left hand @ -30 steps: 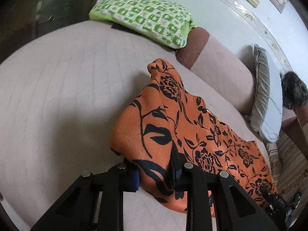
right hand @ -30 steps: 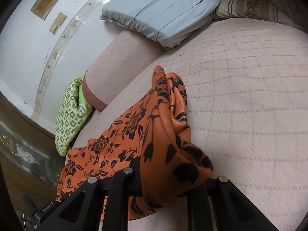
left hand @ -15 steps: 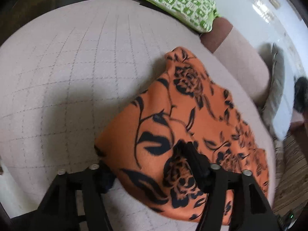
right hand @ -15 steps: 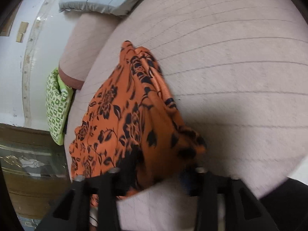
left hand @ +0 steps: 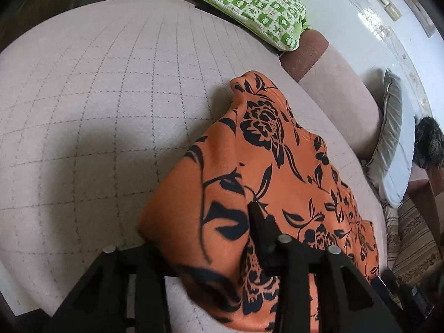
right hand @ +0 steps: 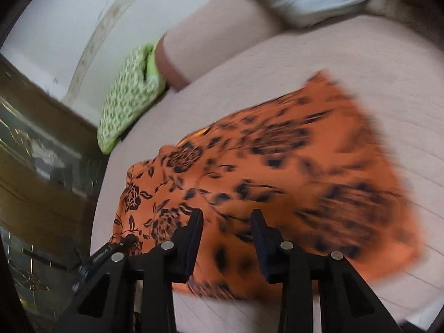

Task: Fold small clothes

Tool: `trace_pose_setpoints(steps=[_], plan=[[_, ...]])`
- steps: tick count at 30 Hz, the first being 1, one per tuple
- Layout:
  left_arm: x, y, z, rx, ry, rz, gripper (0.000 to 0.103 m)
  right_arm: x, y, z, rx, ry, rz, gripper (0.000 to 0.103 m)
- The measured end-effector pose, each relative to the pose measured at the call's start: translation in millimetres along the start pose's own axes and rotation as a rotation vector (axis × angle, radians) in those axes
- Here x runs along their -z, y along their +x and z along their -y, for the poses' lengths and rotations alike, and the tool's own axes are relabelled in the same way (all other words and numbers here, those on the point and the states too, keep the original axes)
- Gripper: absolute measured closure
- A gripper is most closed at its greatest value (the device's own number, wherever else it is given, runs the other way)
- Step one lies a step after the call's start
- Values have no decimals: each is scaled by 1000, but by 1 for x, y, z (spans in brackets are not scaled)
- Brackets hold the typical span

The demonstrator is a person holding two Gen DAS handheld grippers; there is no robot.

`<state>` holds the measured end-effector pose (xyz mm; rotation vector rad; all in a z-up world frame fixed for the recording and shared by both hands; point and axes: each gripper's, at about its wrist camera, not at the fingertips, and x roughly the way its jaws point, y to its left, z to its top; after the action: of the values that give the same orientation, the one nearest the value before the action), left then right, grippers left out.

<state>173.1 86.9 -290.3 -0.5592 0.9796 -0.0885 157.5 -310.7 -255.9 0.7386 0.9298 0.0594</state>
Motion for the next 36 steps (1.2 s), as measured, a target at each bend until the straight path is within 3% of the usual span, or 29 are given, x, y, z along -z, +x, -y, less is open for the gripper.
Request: trace_pose_setpoints(steps=[4, 6, 8, 9, 11, 15, 23, 26, 30, 36], plan=[[-2, 6, 11, -12, 66, 30, 61, -3, 52, -28, -39, -29, -20, 68], [-3, 8, 14, -10, 95, 39, 69, -4, 83, -36, 3, -61, -12, 67], [-5, 8, 14, 3, 112, 42, 73, -4, 123, -21, 81, -71, -56, 80], [-5, 7, 15, 3, 121, 46, 74, -5, 123, -20, 75, -97, -4, 82], [-4, 3, 19, 7, 136, 62, 76, -8, 120, -25, 101, -129, 8, 82], [1, -19, 36, 17, 224, 138, 78, -7, 84, -7, 50, 1, 85, 79], [26, -69, 106, 68, 470, 253, 79, 40, 4, 62, 33, 137, -8, 79], [40, -77, 140, 97, 540, 253, 79, 48, -23, 89, -12, 206, -3, 79], [64, -84, 181, 114, 645, 231, 79, 44, -59, 120, -101, 283, 67, 79], [103, -62, 252, 99, 756, 135, 80, 37, -91, 168, -212, 411, 103, 77]])
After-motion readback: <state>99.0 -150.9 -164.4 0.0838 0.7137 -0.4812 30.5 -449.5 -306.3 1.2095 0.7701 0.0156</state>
